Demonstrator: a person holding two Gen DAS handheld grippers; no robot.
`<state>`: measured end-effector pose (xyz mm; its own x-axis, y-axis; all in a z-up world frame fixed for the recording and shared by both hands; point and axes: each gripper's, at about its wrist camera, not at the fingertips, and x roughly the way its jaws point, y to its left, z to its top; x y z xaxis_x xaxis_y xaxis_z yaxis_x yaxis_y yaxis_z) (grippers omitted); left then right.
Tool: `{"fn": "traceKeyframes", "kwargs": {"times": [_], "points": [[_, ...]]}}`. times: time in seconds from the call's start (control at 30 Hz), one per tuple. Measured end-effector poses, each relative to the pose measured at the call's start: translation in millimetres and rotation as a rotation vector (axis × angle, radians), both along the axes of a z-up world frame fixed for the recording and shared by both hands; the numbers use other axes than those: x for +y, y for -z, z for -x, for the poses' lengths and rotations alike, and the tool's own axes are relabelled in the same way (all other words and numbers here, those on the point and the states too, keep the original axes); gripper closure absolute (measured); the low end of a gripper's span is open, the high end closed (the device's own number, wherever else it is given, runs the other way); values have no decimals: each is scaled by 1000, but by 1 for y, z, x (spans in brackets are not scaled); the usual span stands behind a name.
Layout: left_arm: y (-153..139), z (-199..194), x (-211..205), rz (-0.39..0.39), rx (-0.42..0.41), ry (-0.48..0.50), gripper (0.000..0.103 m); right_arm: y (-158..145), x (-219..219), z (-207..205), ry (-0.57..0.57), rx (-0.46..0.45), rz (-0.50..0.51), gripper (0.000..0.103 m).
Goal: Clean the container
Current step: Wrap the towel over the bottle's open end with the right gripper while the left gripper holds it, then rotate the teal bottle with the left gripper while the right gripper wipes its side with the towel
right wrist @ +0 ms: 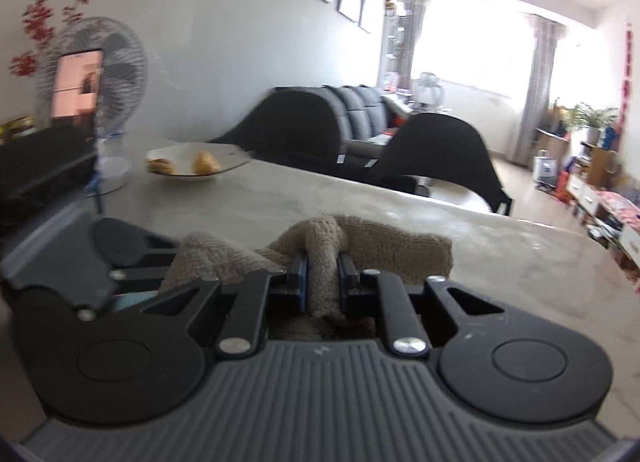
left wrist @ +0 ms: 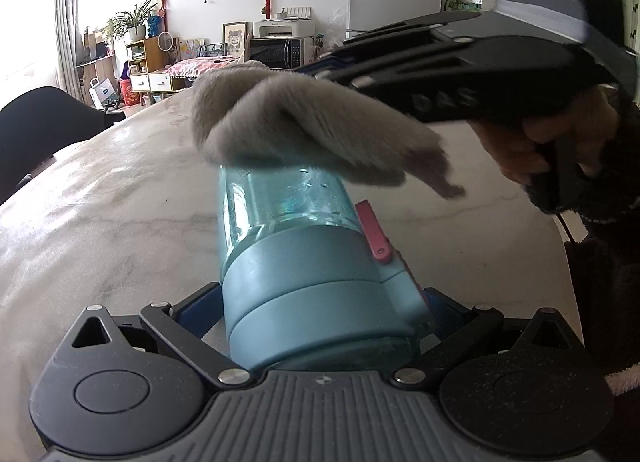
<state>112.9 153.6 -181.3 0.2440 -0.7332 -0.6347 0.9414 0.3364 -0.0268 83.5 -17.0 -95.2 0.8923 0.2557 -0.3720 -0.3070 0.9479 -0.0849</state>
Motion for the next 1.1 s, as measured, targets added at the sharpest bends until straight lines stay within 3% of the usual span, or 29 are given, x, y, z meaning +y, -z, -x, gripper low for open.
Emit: {"fn": "traceKeyframes", "kwargs": {"times": [0.3,0.63,0.87,1.1], "points": [[1,-7,3,11,14,0,1,0,-26,13,74,24,-27,89],[4,-7,0,-4,-5,1,1,7,-23,28,43,115,-18,89],[3,-7,0,10,12,-2,1,-7,-29,33,62,93,-39,89],[-5,-17,17,79,195,-70,1,-13,-39,40,114,100,-57,89]]}}
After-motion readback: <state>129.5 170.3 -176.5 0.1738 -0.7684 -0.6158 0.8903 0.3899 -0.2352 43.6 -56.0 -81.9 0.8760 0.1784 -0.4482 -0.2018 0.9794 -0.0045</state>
